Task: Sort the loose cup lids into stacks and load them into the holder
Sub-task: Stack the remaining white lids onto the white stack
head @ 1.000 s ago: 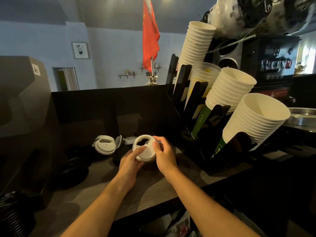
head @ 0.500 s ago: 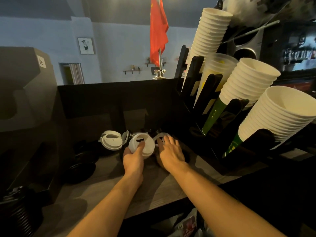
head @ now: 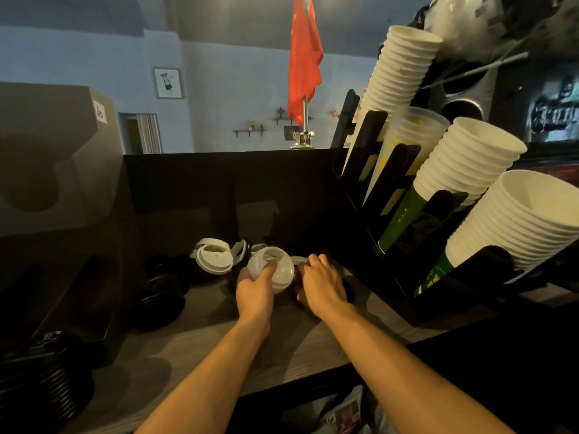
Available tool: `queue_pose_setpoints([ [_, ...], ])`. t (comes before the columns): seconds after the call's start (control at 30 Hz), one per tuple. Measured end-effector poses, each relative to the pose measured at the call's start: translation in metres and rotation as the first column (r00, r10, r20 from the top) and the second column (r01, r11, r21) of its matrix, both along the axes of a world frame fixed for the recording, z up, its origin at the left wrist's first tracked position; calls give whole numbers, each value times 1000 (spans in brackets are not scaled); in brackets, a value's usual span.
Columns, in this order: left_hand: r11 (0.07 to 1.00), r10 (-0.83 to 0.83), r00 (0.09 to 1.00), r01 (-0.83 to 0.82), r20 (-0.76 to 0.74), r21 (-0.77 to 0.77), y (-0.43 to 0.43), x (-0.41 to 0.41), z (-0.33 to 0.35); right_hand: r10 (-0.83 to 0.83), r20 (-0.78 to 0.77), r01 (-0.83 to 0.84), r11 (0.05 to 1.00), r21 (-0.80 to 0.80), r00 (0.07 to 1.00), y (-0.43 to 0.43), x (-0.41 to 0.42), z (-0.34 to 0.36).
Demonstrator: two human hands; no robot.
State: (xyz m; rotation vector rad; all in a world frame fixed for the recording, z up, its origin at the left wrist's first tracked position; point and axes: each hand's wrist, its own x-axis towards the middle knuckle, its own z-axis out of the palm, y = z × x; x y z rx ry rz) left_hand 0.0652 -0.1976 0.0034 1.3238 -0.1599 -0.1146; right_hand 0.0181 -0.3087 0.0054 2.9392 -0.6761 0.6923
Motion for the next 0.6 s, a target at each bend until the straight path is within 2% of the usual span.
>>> queue_pose_setpoints([
  [0.17, 998, 56, 998, -56, 11, 4, 4, -2, 3, 80, 333, -145, 974, 176, 939, 0, -5, 2],
  [0.23, 997, 78, 997, -78, 17, -10, 5, -2, 4, 128, 464, -241, 951, 192, 876, 3, -9, 2],
  [0.33, 992, 108, 994, -110, -34, -63, 8, -4, 8, 194, 652, -395, 902, 174, 733, 7, -13, 0],
  [0.43, 987, 123, 989, -130, -84, -92, 12, -6, 11, 246, 721, -493, 857, 151, 648, 11, -13, -3],
  [0.6, 993, 54, 994, -63, -90, -99, 13, -8, 10, 298, 788, -568, 819, 78, 539, 19, -19, 3],
])
